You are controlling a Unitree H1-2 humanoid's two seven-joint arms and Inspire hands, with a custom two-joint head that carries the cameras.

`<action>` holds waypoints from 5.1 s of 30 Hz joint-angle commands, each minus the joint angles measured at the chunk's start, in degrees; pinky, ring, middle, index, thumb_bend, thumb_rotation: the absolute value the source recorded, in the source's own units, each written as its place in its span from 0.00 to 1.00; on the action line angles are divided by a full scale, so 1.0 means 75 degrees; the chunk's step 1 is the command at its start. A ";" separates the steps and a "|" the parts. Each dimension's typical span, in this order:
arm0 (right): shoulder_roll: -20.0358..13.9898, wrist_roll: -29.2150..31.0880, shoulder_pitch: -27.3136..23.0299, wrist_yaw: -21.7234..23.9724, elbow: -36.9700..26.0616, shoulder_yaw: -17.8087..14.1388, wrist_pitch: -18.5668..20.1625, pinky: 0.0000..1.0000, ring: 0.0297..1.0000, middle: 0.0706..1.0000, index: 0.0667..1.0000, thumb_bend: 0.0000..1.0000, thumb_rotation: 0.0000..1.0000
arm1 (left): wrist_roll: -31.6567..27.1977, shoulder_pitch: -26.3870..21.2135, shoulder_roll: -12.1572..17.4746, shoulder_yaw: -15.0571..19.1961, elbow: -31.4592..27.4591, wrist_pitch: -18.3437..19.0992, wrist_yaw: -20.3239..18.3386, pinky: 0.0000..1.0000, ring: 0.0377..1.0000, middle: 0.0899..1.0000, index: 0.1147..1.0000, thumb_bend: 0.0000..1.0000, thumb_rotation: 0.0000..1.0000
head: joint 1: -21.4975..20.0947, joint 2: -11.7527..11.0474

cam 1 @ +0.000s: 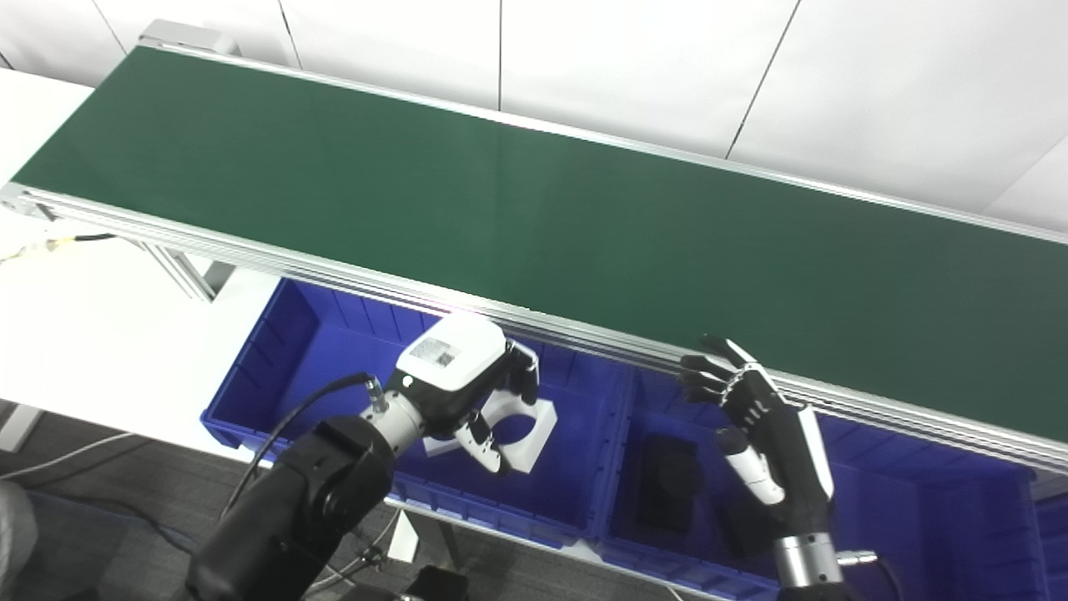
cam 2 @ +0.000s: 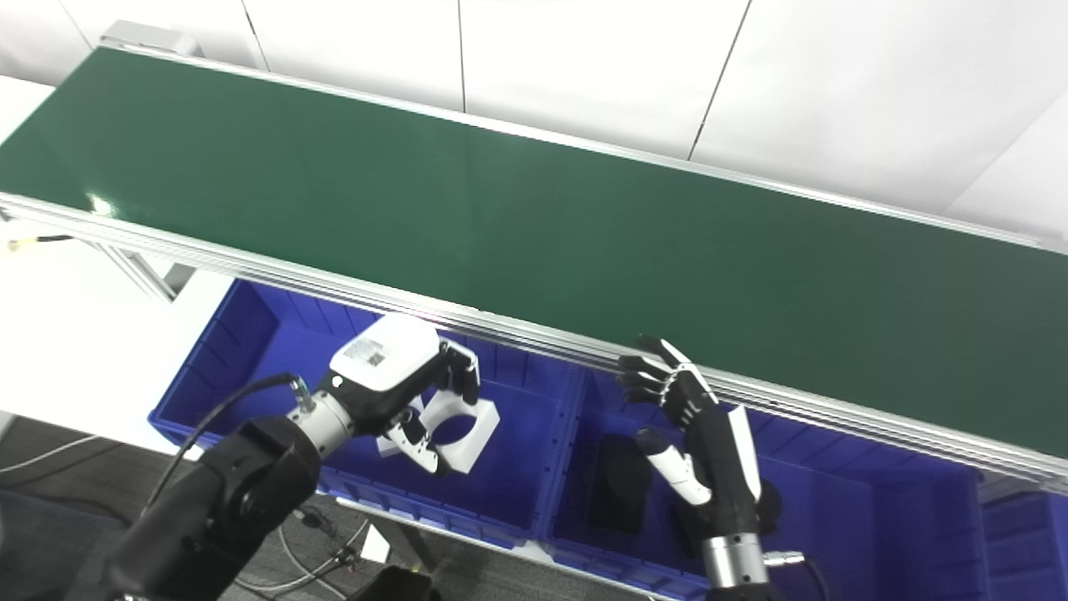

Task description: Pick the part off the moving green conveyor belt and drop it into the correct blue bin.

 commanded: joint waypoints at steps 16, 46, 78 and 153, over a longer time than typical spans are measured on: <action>0.0042 -0.0127 0.0046 0.0009 -0.0011 -0.0005 -0.0507 0.64 0.68 0.73 0.82 0.78 0.72 | 0.0135 -0.0968 -0.0300 -0.0323 0.2953 -0.0314 0.2979 0.49 0.52 0.46 0.42 0.52 0.00 | -0.0175 -0.0194; 0.0091 -0.0087 0.0077 0.0014 0.0095 -0.0009 -0.0575 0.64 0.69 0.73 0.82 0.77 0.71 | -0.0455 -0.1011 0.0105 -0.0755 0.2551 -0.0314 0.2075 0.76 0.79 0.81 0.78 1.00 0.49 | -0.0234 -0.0322; 0.0676 -0.0948 -0.0244 -0.0763 0.1208 0.0389 -0.0852 0.68 0.73 0.76 0.80 0.81 0.74 | -0.5923 -0.0546 0.0498 -0.0163 0.1775 -0.2957 -0.0702 0.60 0.71 0.74 0.76 1.00 0.66 | -0.2725 -0.1066; -0.0011 -0.0577 -0.0024 -0.1602 0.0674 0.0819 -0.0849 0.70 0.75 0.77 0.79 0.85 0.91 | -0.6796 0.0393 -0.1498 0.0234 0.1667 -0.3115 0.0890 0.91 0.93 0.92 0.81 1.00 0.72 | -0.1517 -0.0420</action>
